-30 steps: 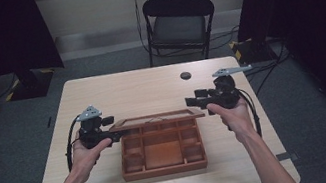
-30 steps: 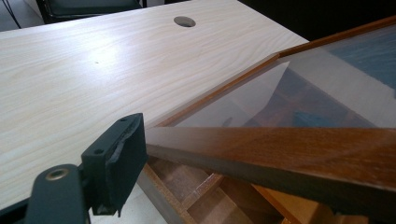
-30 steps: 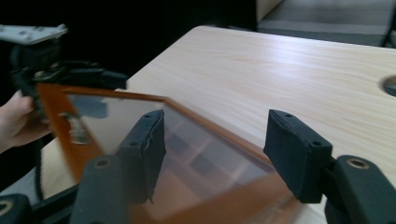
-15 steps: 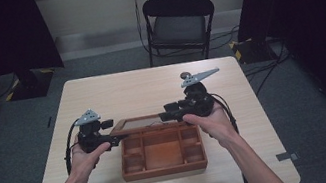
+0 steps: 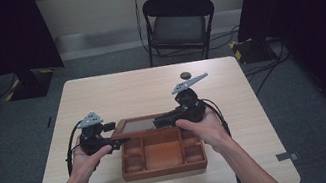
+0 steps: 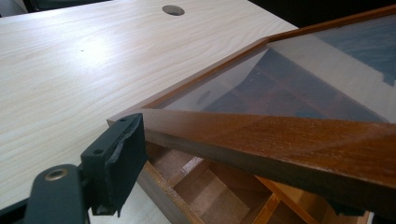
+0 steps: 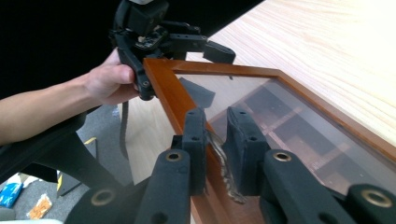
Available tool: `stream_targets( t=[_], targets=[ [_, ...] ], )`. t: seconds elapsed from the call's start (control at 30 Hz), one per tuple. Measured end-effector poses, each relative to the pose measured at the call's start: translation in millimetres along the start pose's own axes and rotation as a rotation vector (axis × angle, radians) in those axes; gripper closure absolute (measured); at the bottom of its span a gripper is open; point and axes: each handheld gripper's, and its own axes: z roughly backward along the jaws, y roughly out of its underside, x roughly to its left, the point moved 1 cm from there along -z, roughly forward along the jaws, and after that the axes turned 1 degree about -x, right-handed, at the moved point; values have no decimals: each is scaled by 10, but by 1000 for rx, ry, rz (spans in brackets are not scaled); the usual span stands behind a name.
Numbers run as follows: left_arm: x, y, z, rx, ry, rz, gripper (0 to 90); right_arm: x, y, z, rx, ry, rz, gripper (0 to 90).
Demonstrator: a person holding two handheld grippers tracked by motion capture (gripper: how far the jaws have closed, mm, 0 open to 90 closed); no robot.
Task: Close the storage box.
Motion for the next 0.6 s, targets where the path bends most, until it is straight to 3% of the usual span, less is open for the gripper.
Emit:
stream_targets(
  t=[0.4, 0.6],
  targets=[
    [5, 37, -40, 15, 11, -3, 181, -49, 56, -64, 26, -44, -15, 808],
    [9, 56, -63, 36, 9, -8, 195, -74, 81, -116, 41, -53, -32, 766]
  ],
)
